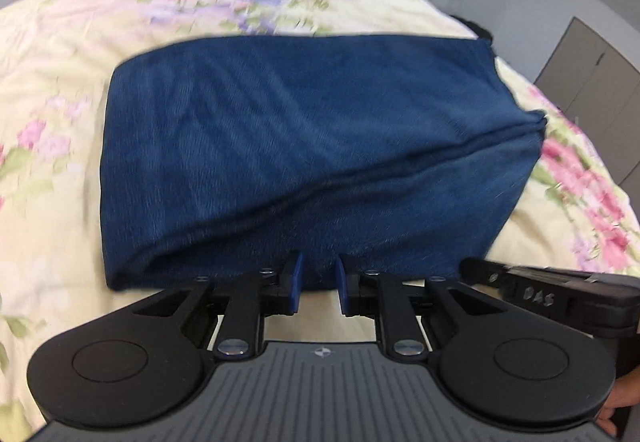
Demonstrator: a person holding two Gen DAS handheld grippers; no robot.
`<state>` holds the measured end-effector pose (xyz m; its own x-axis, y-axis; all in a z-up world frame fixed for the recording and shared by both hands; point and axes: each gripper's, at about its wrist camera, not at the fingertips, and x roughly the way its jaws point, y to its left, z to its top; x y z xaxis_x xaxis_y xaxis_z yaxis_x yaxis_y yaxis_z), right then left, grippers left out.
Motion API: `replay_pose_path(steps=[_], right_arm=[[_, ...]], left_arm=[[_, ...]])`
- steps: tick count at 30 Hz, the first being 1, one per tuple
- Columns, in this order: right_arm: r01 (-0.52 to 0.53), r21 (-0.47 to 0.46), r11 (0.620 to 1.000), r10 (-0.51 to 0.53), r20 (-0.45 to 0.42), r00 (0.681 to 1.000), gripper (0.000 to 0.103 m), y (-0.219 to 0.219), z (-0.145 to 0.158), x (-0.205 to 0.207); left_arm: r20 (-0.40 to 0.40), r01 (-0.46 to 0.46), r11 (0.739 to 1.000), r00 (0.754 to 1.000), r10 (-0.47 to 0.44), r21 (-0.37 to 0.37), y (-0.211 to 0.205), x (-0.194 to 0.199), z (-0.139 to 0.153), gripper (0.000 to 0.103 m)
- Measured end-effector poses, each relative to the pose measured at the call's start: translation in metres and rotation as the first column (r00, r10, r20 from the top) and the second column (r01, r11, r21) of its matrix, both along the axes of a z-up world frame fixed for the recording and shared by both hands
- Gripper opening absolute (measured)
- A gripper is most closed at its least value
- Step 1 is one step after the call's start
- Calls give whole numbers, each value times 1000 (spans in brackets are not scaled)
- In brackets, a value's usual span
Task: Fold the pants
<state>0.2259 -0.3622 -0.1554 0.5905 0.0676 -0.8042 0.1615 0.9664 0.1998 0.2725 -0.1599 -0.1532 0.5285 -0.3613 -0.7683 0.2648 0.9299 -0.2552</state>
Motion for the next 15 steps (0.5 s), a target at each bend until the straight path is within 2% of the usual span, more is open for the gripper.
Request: replay_pose_path(steps=[5, 7, 9, 14, 15], right_arm=[[16, 27, 1000, -16, -10, 1000, 0, -3, -1, 2], [14, 24, 1000, -14, -6, 1000, 0, -3, 0, 4], [8, 17, 1000, -8, 4, 1000, 0, -3, 2, 1], [1, 31, 1000, -2, 39, 999, 0, -8, 12, -8], [1, 38, 999, -3, 42, 999, 0, -10, 16, -9]], left_arm=[[-70, -64, 996, 996, 60, -56, 12, -1, -11, 15], [-90, -67, 996, 994, 61, -64, 19, -3, -10, 9], [-86, -90, 989, 993, 80, -113, 31, -9, -5, 9], [-11, -117, 983, 993, 116, -143, 66, -26, 20, 11], [-2, -128, 981, 992, 129, -148, 73, -25, 26, 14]])
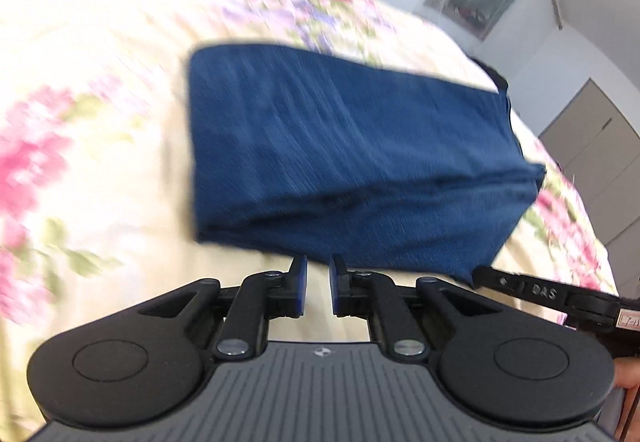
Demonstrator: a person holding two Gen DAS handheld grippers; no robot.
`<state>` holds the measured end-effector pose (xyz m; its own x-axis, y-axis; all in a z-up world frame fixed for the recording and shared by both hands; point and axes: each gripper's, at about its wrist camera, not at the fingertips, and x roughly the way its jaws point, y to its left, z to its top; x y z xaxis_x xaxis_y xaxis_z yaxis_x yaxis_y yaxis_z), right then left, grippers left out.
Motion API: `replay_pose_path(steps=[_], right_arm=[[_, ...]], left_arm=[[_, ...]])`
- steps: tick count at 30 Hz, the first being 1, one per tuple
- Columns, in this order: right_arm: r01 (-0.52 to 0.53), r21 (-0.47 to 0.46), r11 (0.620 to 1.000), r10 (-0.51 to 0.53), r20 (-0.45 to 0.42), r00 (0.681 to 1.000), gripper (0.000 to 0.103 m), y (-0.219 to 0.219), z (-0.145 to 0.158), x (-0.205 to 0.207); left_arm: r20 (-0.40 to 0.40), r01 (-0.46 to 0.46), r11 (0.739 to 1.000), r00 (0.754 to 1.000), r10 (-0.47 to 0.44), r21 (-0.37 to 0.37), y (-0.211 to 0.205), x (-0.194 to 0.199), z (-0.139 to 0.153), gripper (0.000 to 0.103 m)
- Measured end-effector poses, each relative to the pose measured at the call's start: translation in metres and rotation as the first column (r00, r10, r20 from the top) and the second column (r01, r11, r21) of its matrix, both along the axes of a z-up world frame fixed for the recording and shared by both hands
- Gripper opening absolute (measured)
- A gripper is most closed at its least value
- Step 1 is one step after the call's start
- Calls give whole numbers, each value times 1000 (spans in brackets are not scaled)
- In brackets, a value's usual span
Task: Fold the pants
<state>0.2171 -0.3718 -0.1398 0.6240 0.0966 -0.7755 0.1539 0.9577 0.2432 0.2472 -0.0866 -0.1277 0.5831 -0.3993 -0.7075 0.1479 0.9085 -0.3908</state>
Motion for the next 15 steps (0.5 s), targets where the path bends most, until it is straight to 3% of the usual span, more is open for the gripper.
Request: replay_pose_path(steps=[2, 7, 15], right_arm=[[-15, 3, 1000, 14, 6, 1000, 0, -3, 8, -1], [-73, -47, 996, 76, 63, 995, 15, -13, 34, 2], [-177, -79, 981, 186, 125, 975, 14, -36, 60, 62]], left_arm=[[14, -36, 999, 999, 36, -16, 16, 6, 11, 22], [36, -128, 991, 991, 129, -30, 48, 38, 27, 44], [-30, -214, 964, 977, 212, -158, 74, 97, -2, 54]])
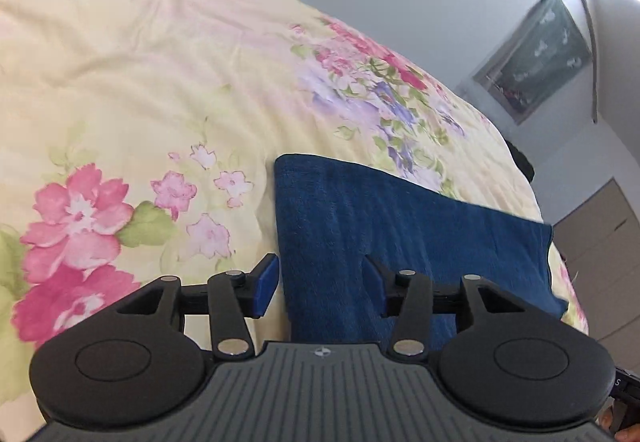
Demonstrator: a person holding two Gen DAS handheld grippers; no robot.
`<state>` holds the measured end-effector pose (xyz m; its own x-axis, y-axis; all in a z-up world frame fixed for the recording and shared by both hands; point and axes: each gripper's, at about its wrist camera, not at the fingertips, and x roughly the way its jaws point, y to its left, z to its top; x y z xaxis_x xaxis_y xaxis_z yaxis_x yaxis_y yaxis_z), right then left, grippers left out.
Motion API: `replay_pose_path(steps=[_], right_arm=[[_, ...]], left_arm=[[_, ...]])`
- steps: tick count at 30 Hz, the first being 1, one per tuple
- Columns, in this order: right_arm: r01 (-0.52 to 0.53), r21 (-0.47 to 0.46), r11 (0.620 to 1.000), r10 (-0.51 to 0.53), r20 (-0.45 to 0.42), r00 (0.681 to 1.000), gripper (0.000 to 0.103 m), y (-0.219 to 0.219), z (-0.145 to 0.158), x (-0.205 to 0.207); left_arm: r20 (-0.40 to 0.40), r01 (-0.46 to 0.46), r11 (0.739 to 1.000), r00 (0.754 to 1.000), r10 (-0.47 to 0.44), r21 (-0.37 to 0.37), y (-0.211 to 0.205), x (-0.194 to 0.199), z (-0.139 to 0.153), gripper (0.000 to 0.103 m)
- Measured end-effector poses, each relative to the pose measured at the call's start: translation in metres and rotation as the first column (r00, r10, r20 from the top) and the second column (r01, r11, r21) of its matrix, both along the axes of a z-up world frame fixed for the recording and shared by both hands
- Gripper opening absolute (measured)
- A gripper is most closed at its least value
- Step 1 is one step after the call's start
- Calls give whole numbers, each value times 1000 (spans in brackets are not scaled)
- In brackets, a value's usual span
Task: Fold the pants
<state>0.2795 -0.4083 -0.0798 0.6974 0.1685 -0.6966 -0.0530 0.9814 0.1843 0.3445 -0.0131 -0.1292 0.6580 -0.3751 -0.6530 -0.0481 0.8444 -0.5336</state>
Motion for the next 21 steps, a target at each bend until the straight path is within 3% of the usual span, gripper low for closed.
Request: replay_pose_path(steps=[10, 15, 21], right_arm=[[-115, -74, 991, 117, 27, 993, 0, 26, -13, 122], [-141, -96, 985, 144, 21, 989, 0, 41, -29, 180], [-129, -103, 986, 129, -12, 992, 0, 47, -50, 224]], left_arm=[[-29, 8, 991, 1000, -12, -130, 12, 58, -45, 53], [-5, 13, 984, 1000, -14, -179, 18, 76, -55, 42], [12, 14, 978, 1000, -12, -210, 25, 77, -61, 25]])
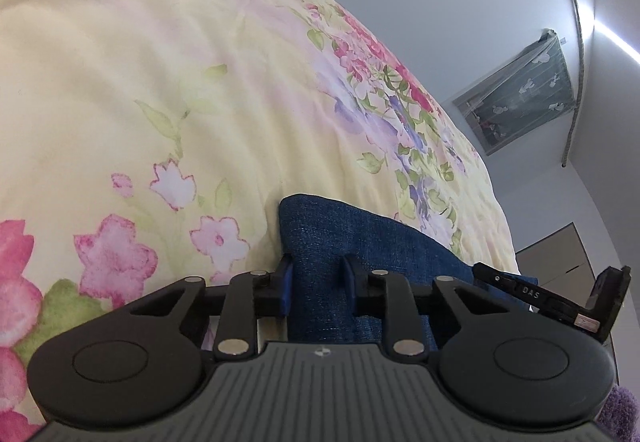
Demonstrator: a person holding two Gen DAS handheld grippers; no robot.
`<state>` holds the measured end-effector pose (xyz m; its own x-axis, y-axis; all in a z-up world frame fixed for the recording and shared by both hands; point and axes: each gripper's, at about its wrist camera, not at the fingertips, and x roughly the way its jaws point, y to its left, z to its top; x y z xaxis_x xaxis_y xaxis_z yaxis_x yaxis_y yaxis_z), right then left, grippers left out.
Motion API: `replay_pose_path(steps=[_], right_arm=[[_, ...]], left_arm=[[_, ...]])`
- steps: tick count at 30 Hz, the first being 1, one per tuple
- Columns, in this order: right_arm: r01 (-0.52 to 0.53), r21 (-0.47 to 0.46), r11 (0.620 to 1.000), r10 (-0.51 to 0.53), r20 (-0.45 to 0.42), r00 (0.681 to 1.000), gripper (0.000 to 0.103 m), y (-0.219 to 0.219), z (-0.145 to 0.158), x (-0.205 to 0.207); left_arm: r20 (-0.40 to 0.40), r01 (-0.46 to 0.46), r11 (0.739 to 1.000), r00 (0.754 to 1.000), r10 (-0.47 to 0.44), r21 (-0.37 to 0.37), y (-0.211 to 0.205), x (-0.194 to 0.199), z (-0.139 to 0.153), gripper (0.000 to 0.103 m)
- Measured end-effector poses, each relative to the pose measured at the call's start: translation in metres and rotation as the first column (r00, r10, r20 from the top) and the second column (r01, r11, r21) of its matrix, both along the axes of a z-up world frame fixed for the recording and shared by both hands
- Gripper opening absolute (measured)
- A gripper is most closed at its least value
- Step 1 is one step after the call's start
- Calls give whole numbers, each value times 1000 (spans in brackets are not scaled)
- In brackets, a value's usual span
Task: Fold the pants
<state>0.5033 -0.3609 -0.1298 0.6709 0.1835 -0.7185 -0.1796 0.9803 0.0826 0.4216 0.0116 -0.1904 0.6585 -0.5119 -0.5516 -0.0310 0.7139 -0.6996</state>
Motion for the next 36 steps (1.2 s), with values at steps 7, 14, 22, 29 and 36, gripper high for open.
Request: replay_pose_path(steps=[7, 14, 22, 29, 36], right_arm=[[21, 14, 1000, -20, -50, 999, 0, -1, 4, -7], [-37, 3, 999, 37, -136, 990, 0, -17, 13, -87], [-43, 22, 999, 46, -132, 990, 0, -33, 13, -164], [2, 57, 998, 7, -148, 989, 0, -42, -19, -177], [41, 130, 991, -18, -167, 986, 0, -61, 5, -187]], left_arm=[[-36, -12, 1000, 999, 13, 15, -1, -1, 7, 28], [-84, -9, 1000, 996, 9, -6, -4, -28, 11, 35], [-119, -20, 999, 993, 17, -26, -15, -61, 9, 43], [-128, -35, 999, 991, 33, -14, -22, -64, 7, 44], [-150, -25, 999, 988, 32, 46, -28, -61, 19, 43]])
